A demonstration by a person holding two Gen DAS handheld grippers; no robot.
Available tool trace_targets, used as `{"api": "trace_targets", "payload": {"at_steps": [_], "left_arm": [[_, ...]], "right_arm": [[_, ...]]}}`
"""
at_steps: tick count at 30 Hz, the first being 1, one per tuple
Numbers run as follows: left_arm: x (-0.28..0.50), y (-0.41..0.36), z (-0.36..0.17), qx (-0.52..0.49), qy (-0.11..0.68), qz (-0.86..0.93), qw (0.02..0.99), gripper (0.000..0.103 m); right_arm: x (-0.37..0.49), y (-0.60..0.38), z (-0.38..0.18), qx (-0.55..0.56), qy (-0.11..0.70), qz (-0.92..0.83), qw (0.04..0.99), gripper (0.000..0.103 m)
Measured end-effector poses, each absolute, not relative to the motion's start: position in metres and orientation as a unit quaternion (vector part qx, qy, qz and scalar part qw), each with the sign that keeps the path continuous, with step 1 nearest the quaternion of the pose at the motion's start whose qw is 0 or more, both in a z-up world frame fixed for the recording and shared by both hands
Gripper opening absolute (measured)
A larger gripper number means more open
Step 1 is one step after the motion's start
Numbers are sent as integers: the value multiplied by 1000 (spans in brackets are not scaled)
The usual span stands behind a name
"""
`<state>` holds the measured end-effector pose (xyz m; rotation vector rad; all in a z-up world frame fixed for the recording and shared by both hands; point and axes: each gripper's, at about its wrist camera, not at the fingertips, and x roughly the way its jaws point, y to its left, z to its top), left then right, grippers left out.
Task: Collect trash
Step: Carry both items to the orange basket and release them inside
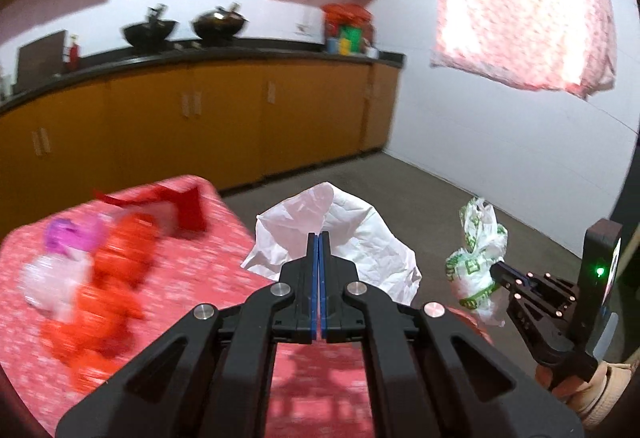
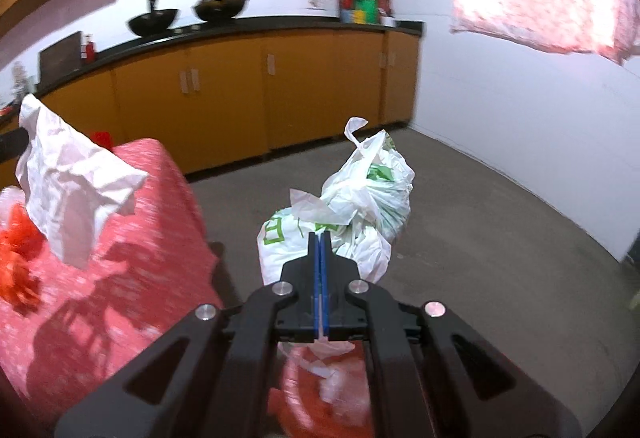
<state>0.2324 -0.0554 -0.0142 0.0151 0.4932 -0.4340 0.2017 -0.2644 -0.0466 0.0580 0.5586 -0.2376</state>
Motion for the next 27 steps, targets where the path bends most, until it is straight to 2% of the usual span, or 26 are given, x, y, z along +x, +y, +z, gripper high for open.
{"api": "trace_targets", "payload": {"at_steps": [12, 27], "left_arm": [[222, -181, -81, 51, 306, -293, 904, 0], [223, -240, -138, 100, 353, -312, 877, 0]], "right_arm": [[179, -326, -98, 48, 326, -181, 927, 2], [174, -358, -146, 78, 377, -190, 903, 2]]}}
